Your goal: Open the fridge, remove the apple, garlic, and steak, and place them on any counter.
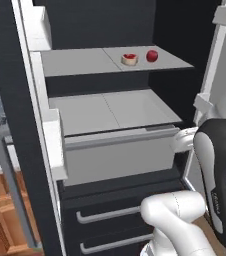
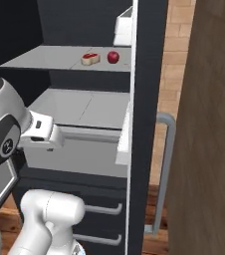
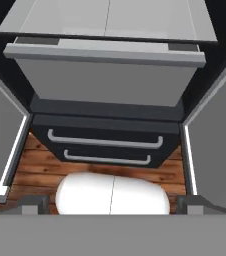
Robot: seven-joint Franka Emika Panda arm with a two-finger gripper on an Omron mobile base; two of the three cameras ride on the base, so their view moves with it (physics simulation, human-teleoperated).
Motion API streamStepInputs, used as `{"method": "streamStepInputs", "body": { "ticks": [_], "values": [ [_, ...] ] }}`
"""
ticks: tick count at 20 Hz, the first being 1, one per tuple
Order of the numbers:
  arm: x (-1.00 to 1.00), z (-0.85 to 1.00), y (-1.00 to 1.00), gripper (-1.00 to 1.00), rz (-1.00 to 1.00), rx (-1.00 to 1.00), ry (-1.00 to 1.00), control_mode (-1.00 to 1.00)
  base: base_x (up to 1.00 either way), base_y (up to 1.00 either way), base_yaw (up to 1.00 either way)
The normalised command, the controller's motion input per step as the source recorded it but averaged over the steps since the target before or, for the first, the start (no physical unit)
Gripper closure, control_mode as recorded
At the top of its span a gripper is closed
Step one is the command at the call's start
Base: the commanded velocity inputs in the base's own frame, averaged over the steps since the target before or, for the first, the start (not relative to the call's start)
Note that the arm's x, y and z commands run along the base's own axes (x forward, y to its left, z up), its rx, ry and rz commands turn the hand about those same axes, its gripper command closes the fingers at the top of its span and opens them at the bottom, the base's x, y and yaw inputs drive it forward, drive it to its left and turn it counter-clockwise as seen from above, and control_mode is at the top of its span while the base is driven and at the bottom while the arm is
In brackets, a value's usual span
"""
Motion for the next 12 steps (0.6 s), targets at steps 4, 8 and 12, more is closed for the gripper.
{"method": "streamStepInputs", "body": {
  "ticks": [4,8,12],
  "values": [
    [0.0,0.0,0.0,-1.0,0.0,0.0,0.0,1.0,0.92,0.1,0.01],
    [0.0,0.0,0.0,-1.0,0.0,0.0,0.0,1.0,0.73,0.07,0.0],
    [0.0,0.0,0.0,-1.0,0.0,0.0,0.0,1.0,0.54,0.03,0.0]
  ]
}}
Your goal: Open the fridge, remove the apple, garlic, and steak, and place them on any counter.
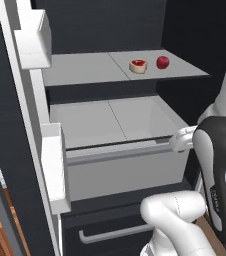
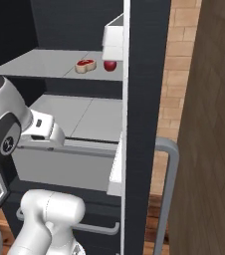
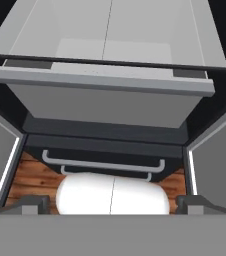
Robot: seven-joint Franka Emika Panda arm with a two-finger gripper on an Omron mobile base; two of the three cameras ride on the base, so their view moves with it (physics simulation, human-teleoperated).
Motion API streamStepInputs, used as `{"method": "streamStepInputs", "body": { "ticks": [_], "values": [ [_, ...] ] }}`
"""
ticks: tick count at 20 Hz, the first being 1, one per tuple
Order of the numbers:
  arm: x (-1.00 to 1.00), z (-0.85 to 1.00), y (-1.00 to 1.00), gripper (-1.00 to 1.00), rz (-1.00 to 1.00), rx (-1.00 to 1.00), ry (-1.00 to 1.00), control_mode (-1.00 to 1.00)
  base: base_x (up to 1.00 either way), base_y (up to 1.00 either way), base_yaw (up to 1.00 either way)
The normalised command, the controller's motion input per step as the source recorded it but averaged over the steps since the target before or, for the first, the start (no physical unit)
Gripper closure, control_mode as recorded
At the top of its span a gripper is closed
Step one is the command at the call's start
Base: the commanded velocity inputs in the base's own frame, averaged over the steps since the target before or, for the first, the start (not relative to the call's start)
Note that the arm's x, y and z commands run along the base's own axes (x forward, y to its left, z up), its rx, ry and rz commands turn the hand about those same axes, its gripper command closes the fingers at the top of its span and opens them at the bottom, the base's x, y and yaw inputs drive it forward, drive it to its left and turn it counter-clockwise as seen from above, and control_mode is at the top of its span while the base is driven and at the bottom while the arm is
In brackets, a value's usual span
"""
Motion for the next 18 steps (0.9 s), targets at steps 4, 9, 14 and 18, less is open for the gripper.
{"method": "streamStepInputs", "body": {
  "ticks": [4,9,14,18],
  "values": [
    [0.0,0.0,0.0,-1.0,0.0,0.0,0.0,1.0,0.3,0.0,0.0],
    [0.03,0.05,0.0,-1.0,0.0,0.0,-0.01,-1.0,0.06,0.0,0.0],
    [0.03,0.31,0.0,-1.0,0.0,0.0,-0.02,-1.0,0.0,0.0,0.0],
    [0.04,0.33,0.0,-1.0,0.0,0.0,-0.01,-1.0,0.0,0.0,0.0]
  ]
}}
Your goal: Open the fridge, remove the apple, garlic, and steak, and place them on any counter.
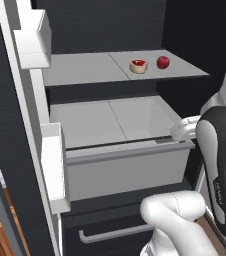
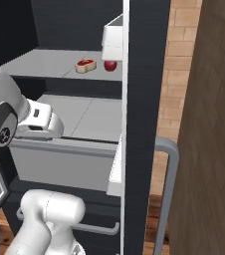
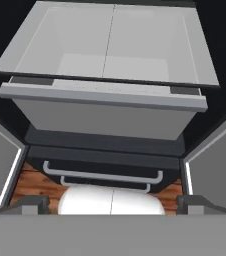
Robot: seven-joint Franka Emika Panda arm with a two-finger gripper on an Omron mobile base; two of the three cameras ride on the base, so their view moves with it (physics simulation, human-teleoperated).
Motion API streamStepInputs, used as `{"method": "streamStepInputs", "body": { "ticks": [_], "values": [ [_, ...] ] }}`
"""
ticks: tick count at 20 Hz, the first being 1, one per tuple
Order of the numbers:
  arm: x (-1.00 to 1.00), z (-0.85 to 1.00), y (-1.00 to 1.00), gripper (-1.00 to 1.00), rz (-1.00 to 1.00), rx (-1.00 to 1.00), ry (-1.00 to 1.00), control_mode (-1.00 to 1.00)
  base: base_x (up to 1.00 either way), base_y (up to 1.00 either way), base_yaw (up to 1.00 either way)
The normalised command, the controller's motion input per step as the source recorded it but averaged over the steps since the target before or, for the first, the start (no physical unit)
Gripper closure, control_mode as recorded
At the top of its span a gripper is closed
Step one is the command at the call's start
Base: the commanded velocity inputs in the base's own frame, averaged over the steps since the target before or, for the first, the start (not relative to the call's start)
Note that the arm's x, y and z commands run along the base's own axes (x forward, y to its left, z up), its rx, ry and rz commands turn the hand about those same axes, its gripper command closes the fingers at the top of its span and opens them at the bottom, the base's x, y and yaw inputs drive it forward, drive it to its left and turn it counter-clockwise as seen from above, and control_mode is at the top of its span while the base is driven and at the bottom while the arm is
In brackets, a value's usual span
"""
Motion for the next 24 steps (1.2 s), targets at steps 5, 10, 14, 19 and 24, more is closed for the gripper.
{"method": "streamStepInputs", "body": {
  "ticks": [5,10,14,19,24],
  "values": [
    [0.25,0.32,0.0,-1.0,0.0,0.0,-0.01,-1.0,0.0,0.0,0.0],
    [0.49,0.24,0.0,-1.0,0.0,0.04,-0.05,-1.0,0.0,0.0,0.0],
    [0.48,0.2,0.01,-1.0,0.0,0.03,-0.02,-1.0,0.0,0.0,0.0],
    [0.25,0.13,0.08,-1.0,0.0,0.01,-0.03,-1.0,0.0,0.0,0.0],
    [0.18,0.01,0.16,-1.0,0.0,0.0,-0.06,-1.0,0.0,0.0,0.0]
  ]
}}
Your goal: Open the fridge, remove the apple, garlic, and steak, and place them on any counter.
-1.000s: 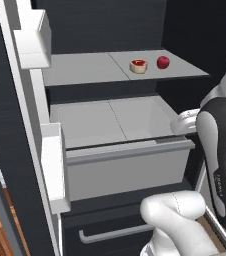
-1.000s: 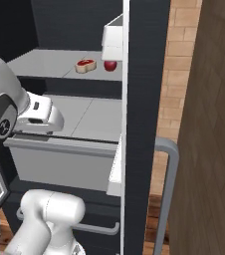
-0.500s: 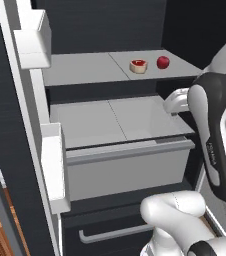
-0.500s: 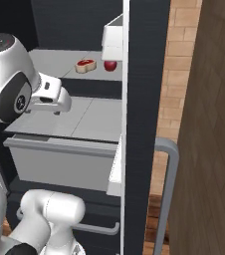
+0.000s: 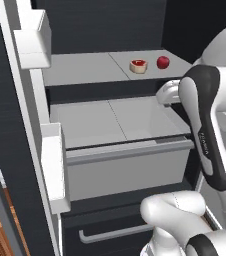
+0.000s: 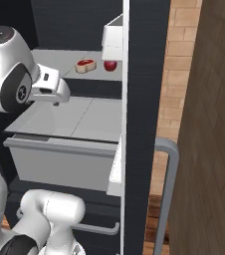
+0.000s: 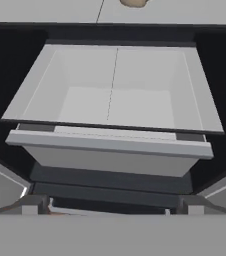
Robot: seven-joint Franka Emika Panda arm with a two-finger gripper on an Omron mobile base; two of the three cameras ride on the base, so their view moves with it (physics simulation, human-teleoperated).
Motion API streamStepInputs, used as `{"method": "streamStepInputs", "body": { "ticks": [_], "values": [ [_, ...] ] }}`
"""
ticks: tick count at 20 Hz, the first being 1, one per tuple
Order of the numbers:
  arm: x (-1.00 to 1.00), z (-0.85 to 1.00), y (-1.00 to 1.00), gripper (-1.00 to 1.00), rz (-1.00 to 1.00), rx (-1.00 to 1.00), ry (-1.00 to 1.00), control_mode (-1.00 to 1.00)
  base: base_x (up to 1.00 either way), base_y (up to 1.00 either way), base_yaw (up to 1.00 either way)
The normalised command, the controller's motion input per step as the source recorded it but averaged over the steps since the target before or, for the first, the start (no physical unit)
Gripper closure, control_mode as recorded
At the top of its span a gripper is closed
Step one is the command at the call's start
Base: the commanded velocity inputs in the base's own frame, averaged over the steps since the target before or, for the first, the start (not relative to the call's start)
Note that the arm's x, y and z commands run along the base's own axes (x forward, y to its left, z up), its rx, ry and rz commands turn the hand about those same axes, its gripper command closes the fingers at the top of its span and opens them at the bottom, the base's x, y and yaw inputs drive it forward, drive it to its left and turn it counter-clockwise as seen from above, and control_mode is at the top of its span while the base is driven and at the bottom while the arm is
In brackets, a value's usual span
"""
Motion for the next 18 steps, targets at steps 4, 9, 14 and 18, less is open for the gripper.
{"method": "streamStepInputs", "body": {
  "ticks": [4,9,14,18],
  "values": [
    [0.25,0.0,0.09,-1.0,-0.03,0.0,-0.04,-1.0,0.0,0.0,0.0],
    [0.17,0.06,0.0,-1.0,-0.01,0.0,-0.05,-1.0,0.0,0.0,0.0],
    [0.11,0.21,0.0,-1.0,0.0,0.0,0.0,-1.0,0.0,0.0,0.0],
    [0.1,0.17,0.0,-1.0,0.0,0.0,-0.05,-1.0,0.0,0.0,0.0]
  ]
}}
